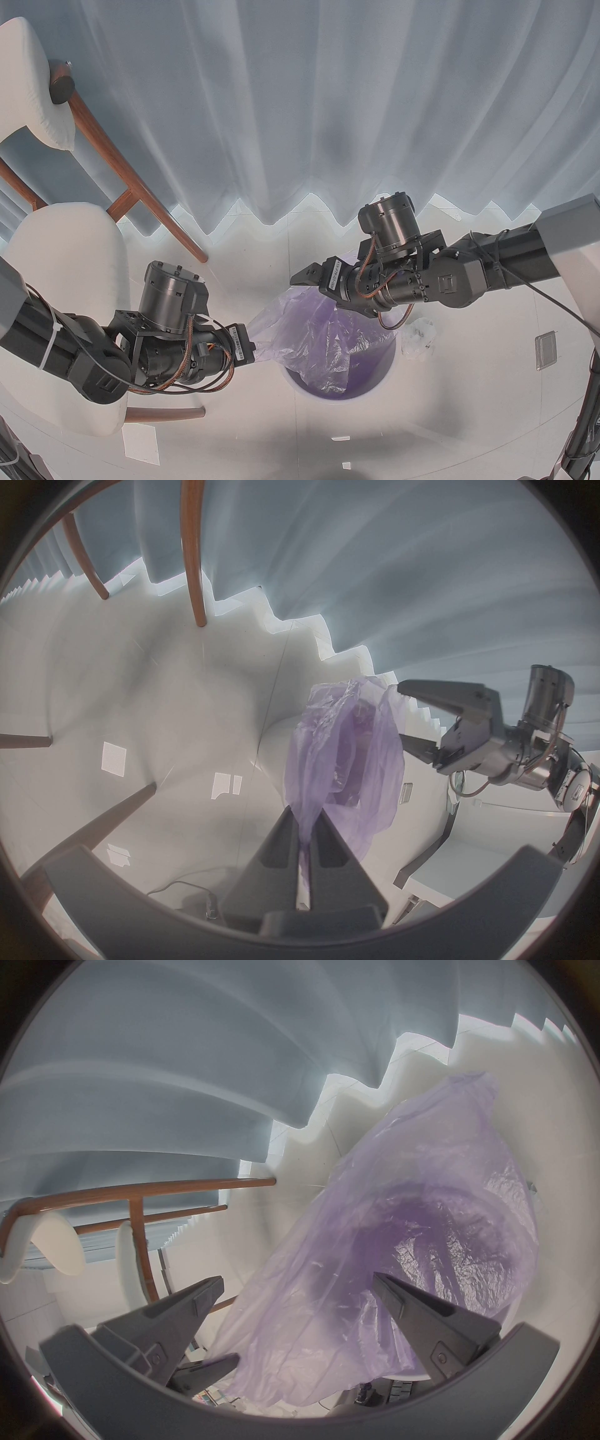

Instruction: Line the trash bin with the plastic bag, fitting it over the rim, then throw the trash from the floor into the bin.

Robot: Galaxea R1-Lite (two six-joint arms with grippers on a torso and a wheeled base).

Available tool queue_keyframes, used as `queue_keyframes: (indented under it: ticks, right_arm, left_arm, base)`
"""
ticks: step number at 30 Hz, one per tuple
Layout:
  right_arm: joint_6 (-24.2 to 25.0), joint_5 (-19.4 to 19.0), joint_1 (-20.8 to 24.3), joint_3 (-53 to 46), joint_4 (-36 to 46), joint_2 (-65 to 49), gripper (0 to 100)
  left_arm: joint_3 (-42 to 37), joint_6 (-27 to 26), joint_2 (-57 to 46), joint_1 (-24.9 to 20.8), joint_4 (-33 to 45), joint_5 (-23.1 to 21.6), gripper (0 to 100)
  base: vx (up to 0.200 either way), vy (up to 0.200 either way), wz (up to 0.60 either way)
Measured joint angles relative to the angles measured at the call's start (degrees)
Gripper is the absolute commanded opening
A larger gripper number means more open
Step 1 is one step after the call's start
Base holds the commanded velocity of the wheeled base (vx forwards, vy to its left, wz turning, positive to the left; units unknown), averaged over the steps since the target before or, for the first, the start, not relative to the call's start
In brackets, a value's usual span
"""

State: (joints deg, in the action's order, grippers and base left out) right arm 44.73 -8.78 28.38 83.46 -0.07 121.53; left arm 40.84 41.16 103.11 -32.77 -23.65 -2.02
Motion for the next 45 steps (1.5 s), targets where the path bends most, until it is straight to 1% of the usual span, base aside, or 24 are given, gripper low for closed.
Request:
queue_keyframes:
  ticks: [5, 6, 11, 16, 20, 25, 30, 36, 41, 45]
  right_arm:
    - [-2.85, 0.24, -0.07, 2.29, 1.02, 2.71, 100]
    - [-3.34, 0.27, -0.13, 2.38, 1.08, 3.22, 0]
    - [-4.47, 0.24, -0.71, 2.05, 1.19, 5.07, 0]
    - [-4.68, 0.22, -2.36, 0.72, 1.19, 4.94, 0]
    - [-4.83, 0.20, -3.63, -1.21, 1.18, 3.45, 0]
    - [-4.91, 0.07, -4.35, -5.95, 1.07, 0.33, 0]
    - [-4.91, 0.00, -4.40, -14.75, -0.06, -3.25, 0]
    - [-4.39, 0.20, -2.63, -26.38, -5.03, -7.19, 0]
    - [-2.19, 1.04, 1.19, -33.71, -9.58, -9.64, 0]
    - [-0.67, 2.57, 3.51, -37.92, -10.68, -10.78, 0]
  left_arm:
    - [0.28, -0.05, -0.40, 0.44, -0.55, 0.02, 0]
    - [0.34, -0.05, -0.49, 0.48, -0.60, 0.00, 0]
    - [0.43, -0.05, -0.66, 0.66, -0.60, 0.00, 0]
    - [0.37, -0.16, -0.82, 0.85, -0.60, 0.00, 0]
    - [-0.05, -1.80, -0.82, 1.27, -0.60, 0.00, 0]
    - [-1.45, -3.83, -0.72, 1.66, -0.87, -0.11, 0]
    - [-3.11, -4.68, -0.29, 1.68, -2.34, -0.13, 0]
    - [-5.71, -5.52, 1.41, 1.38, -5.30, -0.07, 0]
    - [-8.73, -8.25, 3.78, 1.16, -7.74, -0.02, 0]
    - [-10.78, -9.72, 6.75, 0.90, -11.52, -0.11, 0]
  base:
    - [0.000, 0.000, 0.00]
    - [0.000, 0.000, 0.00]
    - [0.000, 0.000, 0.00]
    - [0.000, 0.000, 0.00]
    - [0.000, 0.000, 0.00]
    - [0.000, 0.000, 0.00]
    - [0.000, 0.000, 0.00]
    - [0.000, 0.000, 0.00]
    - [0.000, 0.000, 0.00]
    - [0.000, 0.000, 0.00]
